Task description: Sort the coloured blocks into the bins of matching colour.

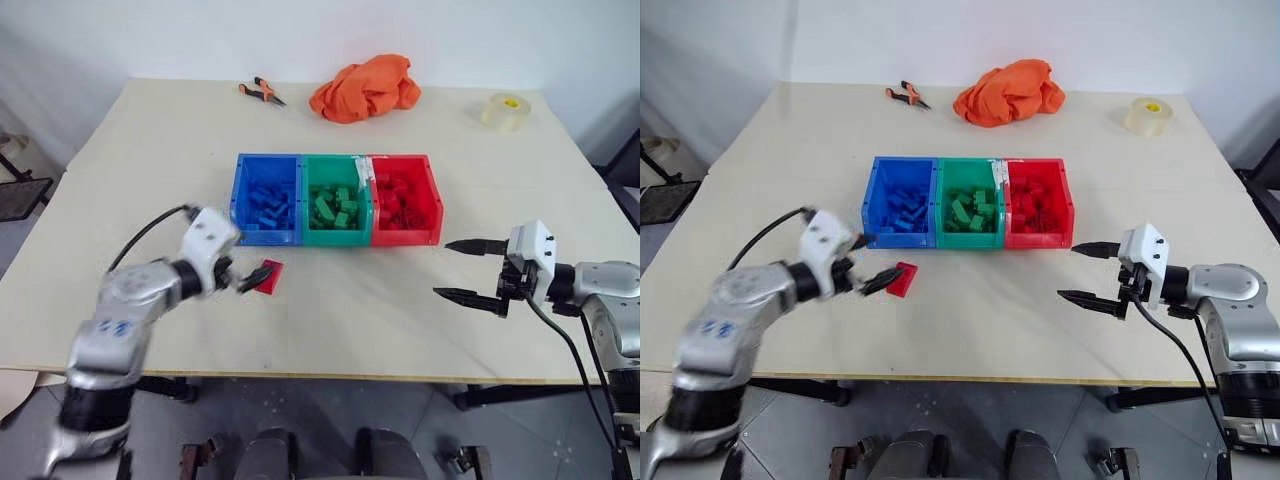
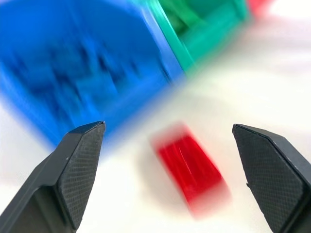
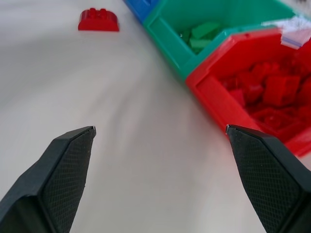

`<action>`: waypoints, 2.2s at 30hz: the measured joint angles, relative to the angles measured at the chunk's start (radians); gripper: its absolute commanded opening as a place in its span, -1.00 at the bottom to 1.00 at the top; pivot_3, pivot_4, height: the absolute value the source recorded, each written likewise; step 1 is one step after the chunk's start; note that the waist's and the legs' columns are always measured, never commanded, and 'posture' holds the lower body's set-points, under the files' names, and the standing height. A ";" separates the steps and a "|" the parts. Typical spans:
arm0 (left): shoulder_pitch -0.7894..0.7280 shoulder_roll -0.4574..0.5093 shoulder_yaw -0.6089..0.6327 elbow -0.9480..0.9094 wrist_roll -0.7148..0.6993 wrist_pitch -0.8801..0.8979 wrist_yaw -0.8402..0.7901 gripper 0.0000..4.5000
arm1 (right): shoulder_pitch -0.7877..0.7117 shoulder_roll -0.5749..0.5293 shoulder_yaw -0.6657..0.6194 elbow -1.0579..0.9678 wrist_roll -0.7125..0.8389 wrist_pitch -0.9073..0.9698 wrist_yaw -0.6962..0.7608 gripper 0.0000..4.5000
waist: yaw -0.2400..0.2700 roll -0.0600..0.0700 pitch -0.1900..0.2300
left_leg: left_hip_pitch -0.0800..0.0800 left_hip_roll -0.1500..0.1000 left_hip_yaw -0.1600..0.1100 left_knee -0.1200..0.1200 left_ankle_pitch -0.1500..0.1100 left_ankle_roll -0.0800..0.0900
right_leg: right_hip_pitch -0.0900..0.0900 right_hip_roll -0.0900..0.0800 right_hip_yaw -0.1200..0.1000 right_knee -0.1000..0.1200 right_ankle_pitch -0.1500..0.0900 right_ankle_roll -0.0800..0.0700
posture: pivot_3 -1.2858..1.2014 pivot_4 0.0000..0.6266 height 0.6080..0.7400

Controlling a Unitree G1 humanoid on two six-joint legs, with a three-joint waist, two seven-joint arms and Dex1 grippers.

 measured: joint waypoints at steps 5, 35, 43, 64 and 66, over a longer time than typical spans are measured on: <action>0.222 0.087 0.181 0.059 -0.058 -0.158 -0.156 0.98 | -0.054 -0.001 0.017 0.055 -0.008 -0.021 0.036 1.00 | 0.003 0.001 0.000 | 0.000 0.000 0.000 0.000 0.000 0.000 | 0.000 -0.001 0.002 -0.001 0.000 -0.001 | 0.03 -0.52 1.00; -0.148 -0.219 -0.287 0.082 0.109 0.154 0.378 0.98 | -0.016 0.002 0.008 0.021 -0.014 -0.020 0.017 1.00 | 0.007 0.000 0.000 | 0.001 -0.001 0.001 0.001 -0.001 0.001 | -0.001 0.000 -0.001 0.003 0.000 0.000 | 0.03 -0.52 1.00; -0.188 -0.213 -0.301 0.073 0.122 0.247 0.421 0.16 | -0.013 0.002 0.004 0.012 -0.007 -0.013 0.015 1.00 | 0.007 0.000 0.000 | 0.001 -0.001 0.001 0.001 -0.001 0.001 | 0.000 0.000 -0.001 0.002 0.000 0.000 | 0.03 -0.52 1.00; -0.522 -0.464 -0.438 0.392 0.134 -0.244 0.296 -0.34 | 0.138 0.002 -0.120 -0.080 0.037 -0.016 -0.073 1.00 | 0.021 0.000 0.000 | 0.000 -0.003 0.002 0.002 0.000 0.002 | 0.001 0.000 -0.004 0.000 0.001 0.001 | 0.03 -0.52 1.00; -0.602 -0.505 -0.444 0.533 0.161 -0.357 0.293 -0.34 | 0.157 0.009 -0.143 -0.096 0.047 -0.013 -0.105 1.00 | 0.026 0.000 0.000 | 0.000 -0.003 0.003 0.001 0.000 0.002 | 0.001 0.000 -0.004 -0.001 0.001 0.001 | 0.03 -0.52 1.00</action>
